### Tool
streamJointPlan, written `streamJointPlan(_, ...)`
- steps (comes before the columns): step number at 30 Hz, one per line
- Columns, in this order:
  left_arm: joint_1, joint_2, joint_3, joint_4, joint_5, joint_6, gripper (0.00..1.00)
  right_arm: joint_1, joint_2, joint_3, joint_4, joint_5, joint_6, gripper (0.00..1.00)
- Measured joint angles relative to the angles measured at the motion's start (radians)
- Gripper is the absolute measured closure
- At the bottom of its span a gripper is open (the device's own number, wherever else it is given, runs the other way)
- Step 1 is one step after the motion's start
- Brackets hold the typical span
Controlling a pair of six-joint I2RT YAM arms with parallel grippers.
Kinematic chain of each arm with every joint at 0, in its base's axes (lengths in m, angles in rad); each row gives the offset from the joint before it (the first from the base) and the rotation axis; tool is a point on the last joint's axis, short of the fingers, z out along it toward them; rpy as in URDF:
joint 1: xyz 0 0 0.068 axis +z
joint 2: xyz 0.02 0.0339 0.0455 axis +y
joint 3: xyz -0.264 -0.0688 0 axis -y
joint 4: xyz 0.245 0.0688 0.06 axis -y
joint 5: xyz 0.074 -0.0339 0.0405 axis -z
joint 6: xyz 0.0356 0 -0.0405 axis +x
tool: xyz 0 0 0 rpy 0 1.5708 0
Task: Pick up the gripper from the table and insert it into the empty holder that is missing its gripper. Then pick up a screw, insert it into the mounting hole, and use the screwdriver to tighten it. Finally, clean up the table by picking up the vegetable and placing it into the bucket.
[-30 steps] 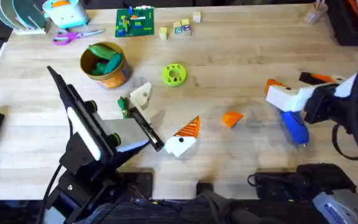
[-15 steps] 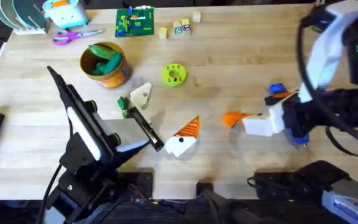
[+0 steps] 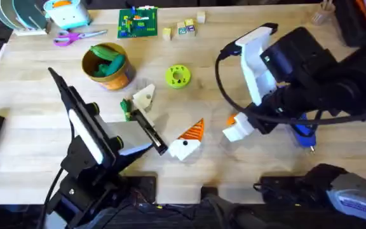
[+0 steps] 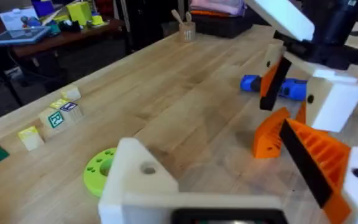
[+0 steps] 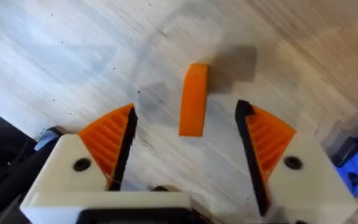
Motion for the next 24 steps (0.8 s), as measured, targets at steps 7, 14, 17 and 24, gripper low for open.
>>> streamJointPlan(7, 0.0, 0.0, 0.0, 0.0, 0.0, 0.0, 0.009, 0.014, 0.046, 0.0, 0.006, 0.086, -0.002, 0.241)
streamJointPlan(14, 0.0, 0.0, 0.0, 0.0, 0.0, 0.0, 0.009, 0.014, 0.057, 0.0, 0.013, 0.117, -0.008, 0.581)
streamJointPlan(17, 0.0, 0.0, 0.0, 0.0, 0.0, 0.0, 0.009, 0.014, 0.057, 0.0, 0.017, 0.117, -0.009, 0.963)
streamJointPlan(24, 0.0, 0.0, 0.0, 0.0, 0.0, 0.0, 0.009, 0.014, 0.036, 0.072, -0.059, 0.12, -0.06, 0.99)
